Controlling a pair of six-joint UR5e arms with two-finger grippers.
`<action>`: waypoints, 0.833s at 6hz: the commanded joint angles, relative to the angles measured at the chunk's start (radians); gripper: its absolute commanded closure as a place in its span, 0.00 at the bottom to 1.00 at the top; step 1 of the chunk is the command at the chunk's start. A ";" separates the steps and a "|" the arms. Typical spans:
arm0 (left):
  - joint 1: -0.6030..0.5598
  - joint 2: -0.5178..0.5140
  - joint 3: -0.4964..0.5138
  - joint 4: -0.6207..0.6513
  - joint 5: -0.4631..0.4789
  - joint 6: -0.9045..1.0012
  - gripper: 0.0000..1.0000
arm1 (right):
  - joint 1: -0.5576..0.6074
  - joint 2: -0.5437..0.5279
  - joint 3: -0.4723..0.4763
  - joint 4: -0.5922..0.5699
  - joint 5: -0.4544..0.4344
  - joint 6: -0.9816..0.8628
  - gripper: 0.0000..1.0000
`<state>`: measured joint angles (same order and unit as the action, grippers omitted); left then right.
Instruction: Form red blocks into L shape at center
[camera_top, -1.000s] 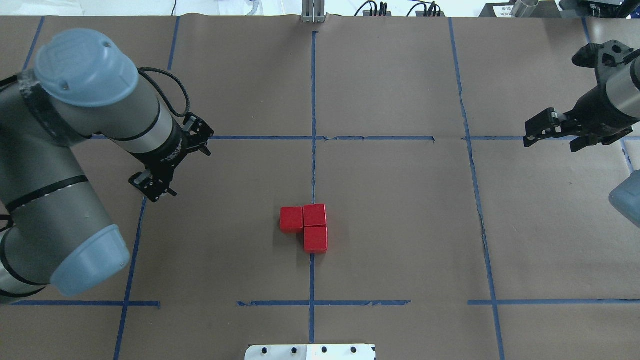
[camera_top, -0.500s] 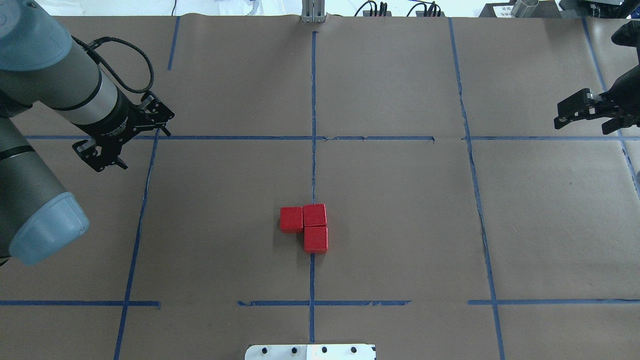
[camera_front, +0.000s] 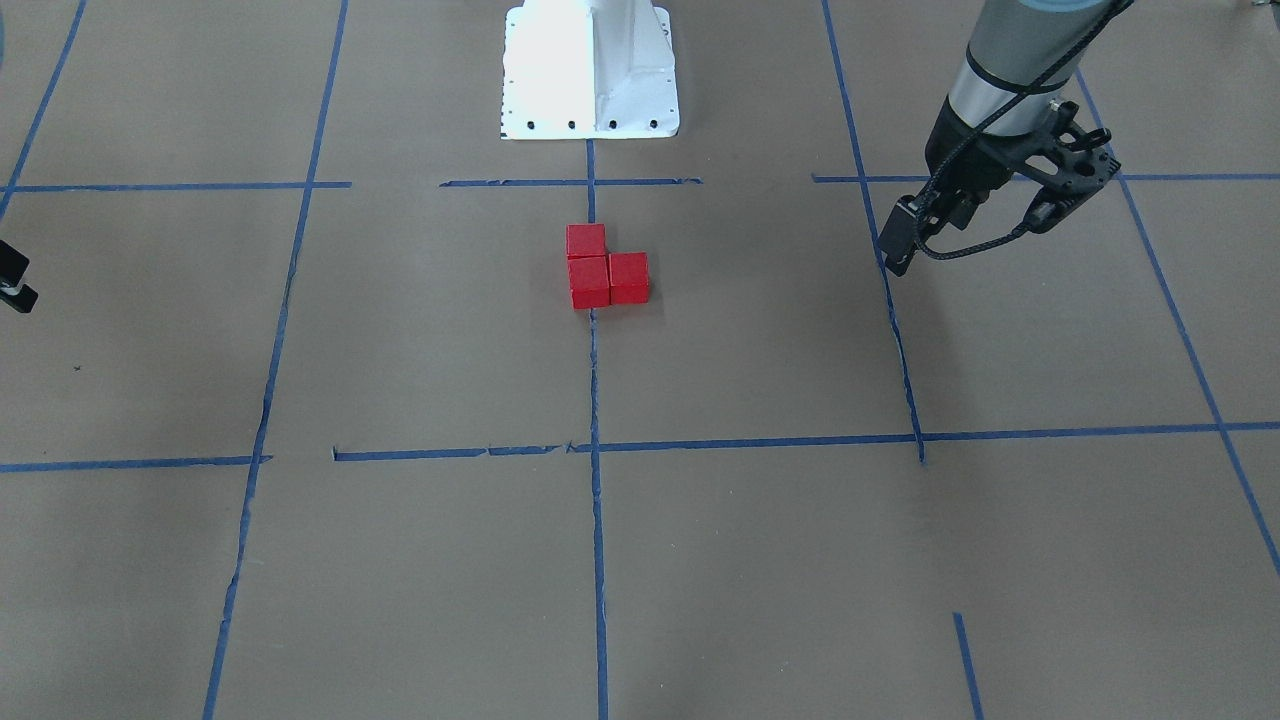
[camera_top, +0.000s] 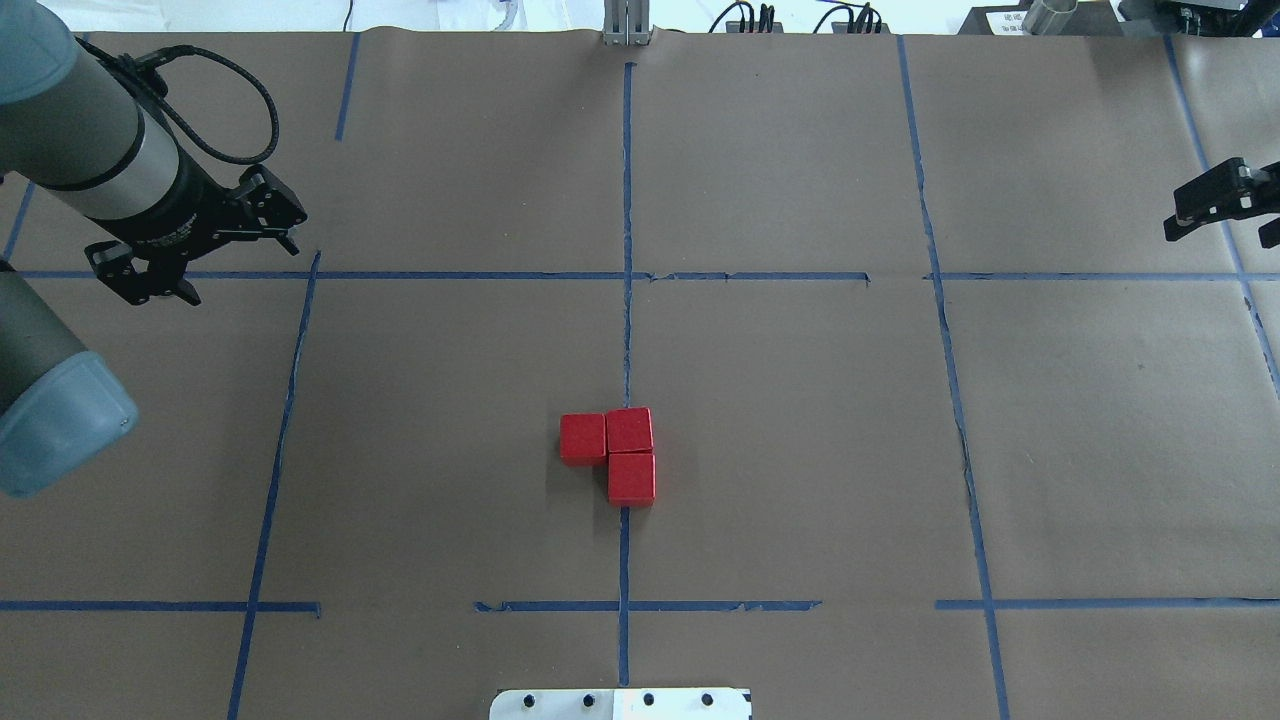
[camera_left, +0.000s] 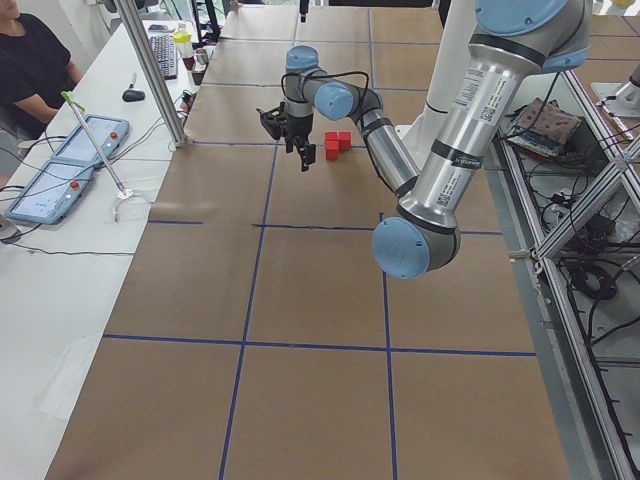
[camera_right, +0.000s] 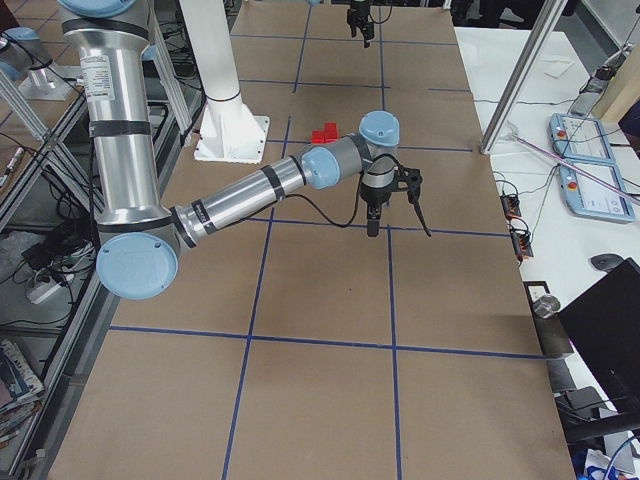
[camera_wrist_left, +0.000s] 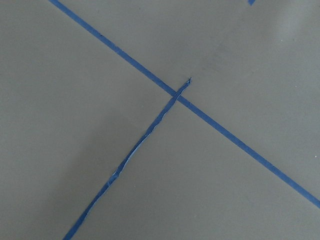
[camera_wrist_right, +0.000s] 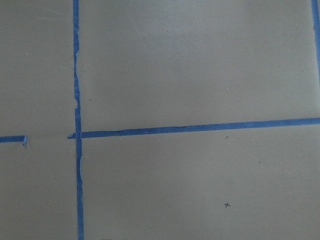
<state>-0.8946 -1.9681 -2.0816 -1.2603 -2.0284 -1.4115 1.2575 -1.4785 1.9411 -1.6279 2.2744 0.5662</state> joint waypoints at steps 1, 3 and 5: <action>-0.047 0.034 -0.002 -0.002 -0.042 0.212 0.00 | 0.028 -0.005 -0.017 0.000 0.011 -0.034 0.00; -0.114 0.087 -0.005 0.002 -0.073 0.364 0.00 | 0.071 -0.032 -0.031 -0.003 0.078 -0.076 0.00; -0.243 0.178 0.014 0.004 -0.174 0.625 0.00 | 0.164 -0.037 -0.117 -0.003 0.095 -0.219 0.00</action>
<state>-1.0822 -1.8305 -2.0776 -1.2567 -2.1496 -0.9048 1.3765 -1.5133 1.8641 -1.6299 2.3569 0.4163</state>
